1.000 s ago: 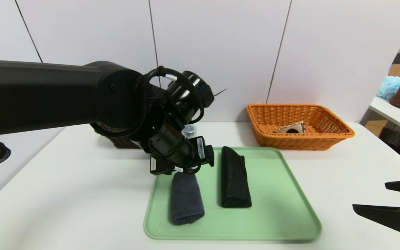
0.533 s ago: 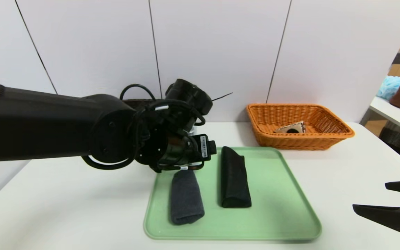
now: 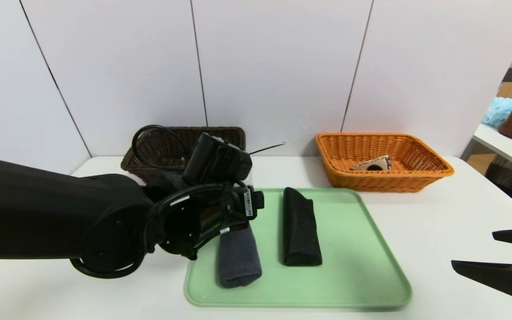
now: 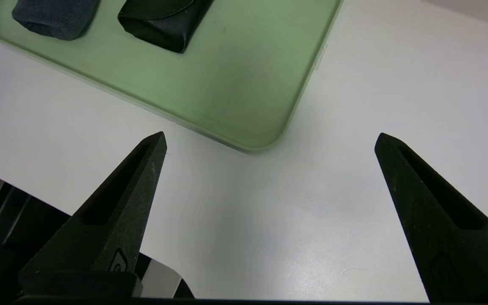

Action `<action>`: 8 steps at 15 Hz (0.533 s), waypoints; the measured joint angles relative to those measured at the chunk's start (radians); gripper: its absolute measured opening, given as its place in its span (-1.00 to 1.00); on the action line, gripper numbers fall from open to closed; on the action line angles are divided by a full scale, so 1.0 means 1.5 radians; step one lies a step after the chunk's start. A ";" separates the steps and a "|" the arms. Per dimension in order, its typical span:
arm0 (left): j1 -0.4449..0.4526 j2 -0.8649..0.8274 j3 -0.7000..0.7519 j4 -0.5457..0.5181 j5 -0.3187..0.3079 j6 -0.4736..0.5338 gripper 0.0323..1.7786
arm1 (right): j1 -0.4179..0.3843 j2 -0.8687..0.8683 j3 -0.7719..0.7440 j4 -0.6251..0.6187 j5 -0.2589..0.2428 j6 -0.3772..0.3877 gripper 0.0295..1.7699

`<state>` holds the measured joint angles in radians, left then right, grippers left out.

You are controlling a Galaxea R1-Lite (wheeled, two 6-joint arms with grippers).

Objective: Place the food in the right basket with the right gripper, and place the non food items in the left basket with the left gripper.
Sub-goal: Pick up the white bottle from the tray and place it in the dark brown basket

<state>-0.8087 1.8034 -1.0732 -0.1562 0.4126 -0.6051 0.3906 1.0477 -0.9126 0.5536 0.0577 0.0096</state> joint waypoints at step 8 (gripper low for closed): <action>-0.029 0.009 0.024 -0.052 0.012 0.009 0.90 | 0.000 -0.004 0.003 0.000 0.000 0.001 0.91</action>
<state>-0.8519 1.8166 -1.0366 -0.2343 0.4300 -0.5913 0.3906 1.0411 -0.9087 0.5536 0.0572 0.0104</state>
